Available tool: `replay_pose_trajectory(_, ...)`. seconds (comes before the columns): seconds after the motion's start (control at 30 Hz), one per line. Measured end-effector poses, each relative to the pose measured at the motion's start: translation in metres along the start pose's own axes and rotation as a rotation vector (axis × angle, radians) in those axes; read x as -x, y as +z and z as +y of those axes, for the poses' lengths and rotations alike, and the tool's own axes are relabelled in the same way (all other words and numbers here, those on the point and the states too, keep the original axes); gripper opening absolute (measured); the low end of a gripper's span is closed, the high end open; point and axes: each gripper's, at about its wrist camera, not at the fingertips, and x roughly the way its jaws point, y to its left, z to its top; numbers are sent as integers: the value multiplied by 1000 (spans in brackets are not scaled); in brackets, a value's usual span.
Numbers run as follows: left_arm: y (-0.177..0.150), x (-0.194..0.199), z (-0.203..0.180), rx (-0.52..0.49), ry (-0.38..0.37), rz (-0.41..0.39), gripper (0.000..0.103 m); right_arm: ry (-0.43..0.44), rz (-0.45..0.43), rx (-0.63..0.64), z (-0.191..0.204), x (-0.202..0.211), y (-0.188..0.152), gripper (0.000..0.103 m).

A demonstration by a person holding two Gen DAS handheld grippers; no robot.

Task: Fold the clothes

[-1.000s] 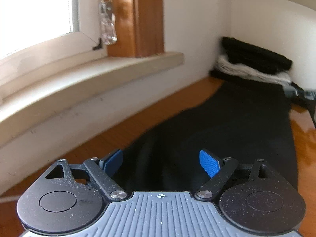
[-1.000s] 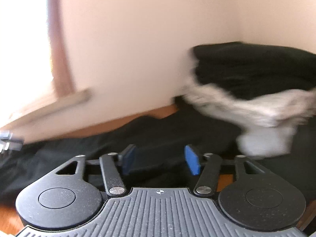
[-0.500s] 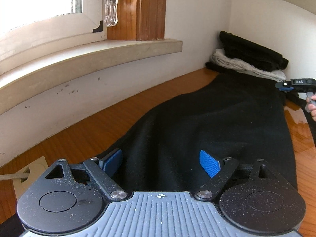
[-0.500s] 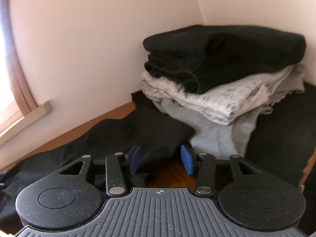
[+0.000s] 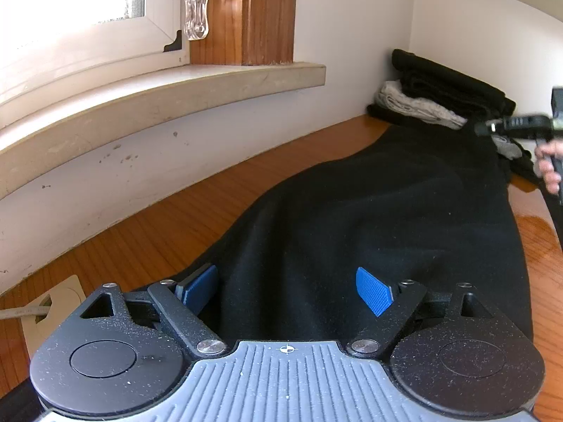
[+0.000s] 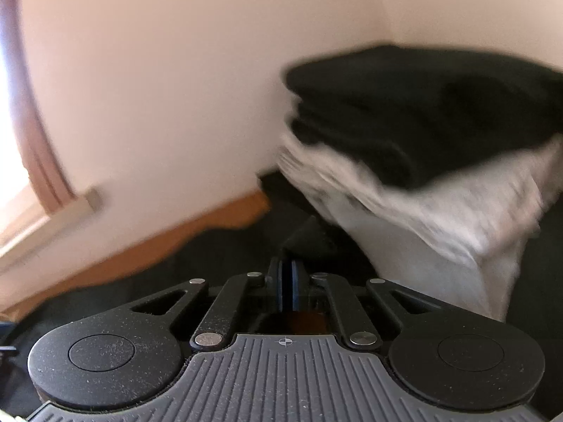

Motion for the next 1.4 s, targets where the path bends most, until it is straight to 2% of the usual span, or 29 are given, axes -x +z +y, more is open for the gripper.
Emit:
replay_pose_trajectory(0.13, 1, 0, 0, 1, 0, 0, 88, 181, -36, 86, 63, 10, 6, 6)
replay_pose_trajectory(0.23, 0, 0, 0, 2, 0, 0, 88, 412, 71, 200, 119, 17, -13, 7)
replay_pose_trajectory(0.27, 0, -1, 0, 2, 0, 1, 88, 451, 108, 229, 131, 20, -21, 12)
replay_pose_trajectory(0.3, 0, -1, 0, 2, 0, 0, 88, 472, 138, 233, 136, 23, -26, 22)
replay_pose_trajectory(0.37, 0, -1, 0, 2, 0, -1, 88, 447, 130, 236, 127, 36, -29, 35)
replay_pose_trajectory(0.4, 0, -1, -1, 2, 1, 0, 88, 430, 120, 238, 121, 42, -29, 37)
replay_pose_trajectory(0.47, 0, -1, -1, 1, 2, 0, 88, 338, 96, 202, 96, 50, -22, 37)
replay_pose_trajectory(0.57, 0, -1, -1, 0, 2, 1, 88, 140, 80, 149, 47, 58, -13, 37)
replay_pose_trajectory(0.7, 0, -1, -2, -4, 5, 3, 89, -31, 120, 98, -8, 62, -13, 37)
replay_pose_trajectory(0.77, 0, -1, -2, -4, 5, 3, 89, -43, 132, 58, -23, 64, -19, 37)
replay_pose_trajectory(0.87, -1, -1, -2, -4, 5, 3, 89, -16, 146, 76, -22, 66, -26, 41)
replay_pose_trajectory(0.97, -1, -1, -2, -4, 5, 3, 89, -9, 189, 158, -13, 60, -37, 42)
replay_pose_trajectory(1.07, -1, -1, -1, -5, 4, 3, 89, -40, 230, 248, 0, 41, -45, 42)
replay_pose_trajectory(1.17, -1, -1, -1, -6, 5, 3, 89, -52, 232, 289, 2, 26, -46, 41)
replay_pose_trajectory(1.23, -1, -1, -3, -5, 9, 1, 89, -47, 228, 316, 2, 18, -44, 28)
replay_pose_trajectory(1.27, -1, -1, -3, -6, 12, -4, 89, -44, 231, 332, 3, 15, -41, 7)
replay_pose_trajectory(1.33, -1, 3, -3, -6, 17, -22, 89, -55, 213, 397, 11, 9, -34, 4)
replay_pose_trajectory(1.4, -2, 8, -4, -4, 23, -56, 89, -96, 81, 522, 30, 17, -22, 2)
